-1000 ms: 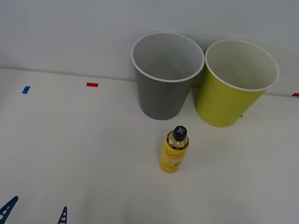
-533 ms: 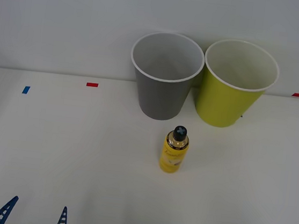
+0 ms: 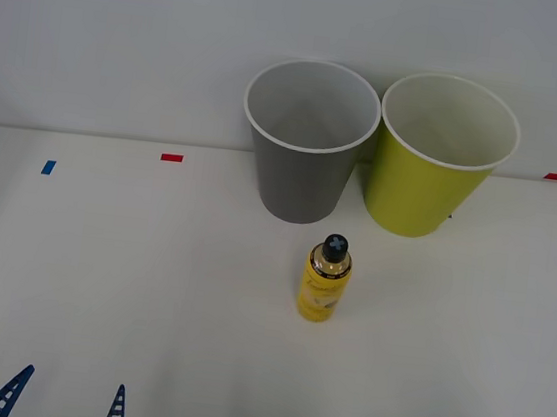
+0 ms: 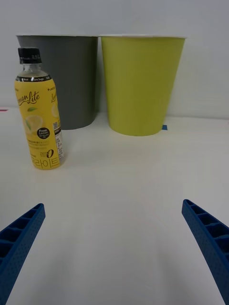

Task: Put cans in the gray bin and PET bottles in the light green bin.

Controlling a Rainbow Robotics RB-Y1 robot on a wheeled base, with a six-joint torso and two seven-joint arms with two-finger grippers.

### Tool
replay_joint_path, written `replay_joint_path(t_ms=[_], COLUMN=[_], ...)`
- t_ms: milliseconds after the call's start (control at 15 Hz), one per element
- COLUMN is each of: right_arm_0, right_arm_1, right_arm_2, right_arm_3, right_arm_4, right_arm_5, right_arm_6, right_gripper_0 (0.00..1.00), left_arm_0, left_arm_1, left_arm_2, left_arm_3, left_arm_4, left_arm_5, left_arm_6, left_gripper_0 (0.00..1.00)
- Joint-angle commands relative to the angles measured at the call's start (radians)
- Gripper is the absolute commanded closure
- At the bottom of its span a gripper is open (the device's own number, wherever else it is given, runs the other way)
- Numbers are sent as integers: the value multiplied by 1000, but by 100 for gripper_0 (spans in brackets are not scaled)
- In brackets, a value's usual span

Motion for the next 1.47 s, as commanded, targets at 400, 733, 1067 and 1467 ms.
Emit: replay_joint_path(t_ms=[400,733,1067,1467], right_arm_0=[-208,-309,-415,-535], right_arm_1=[-8,36,48,50], right_arm_2=[70,92,119,141], right_arm_3=[1,61,75,75], right_arm_4=[-10,-7,-7,-21], right_arm_5=[94,106,171,296], right_arm_6=[12,20,20,9], right_gripper_0=[0,0,0,0], left_arm_0=[0,0,0,0], left_arm_1=[0,0,0,0], left_arm_2=[0,0,0,0], left_arm_3=[0,0,0,0], left_arm_4=[0,0,0,0], left_arm_5=[0,0,0,0], left_arm_6=[0,0,0,0], left_gripper_0=[0,0,0,0])
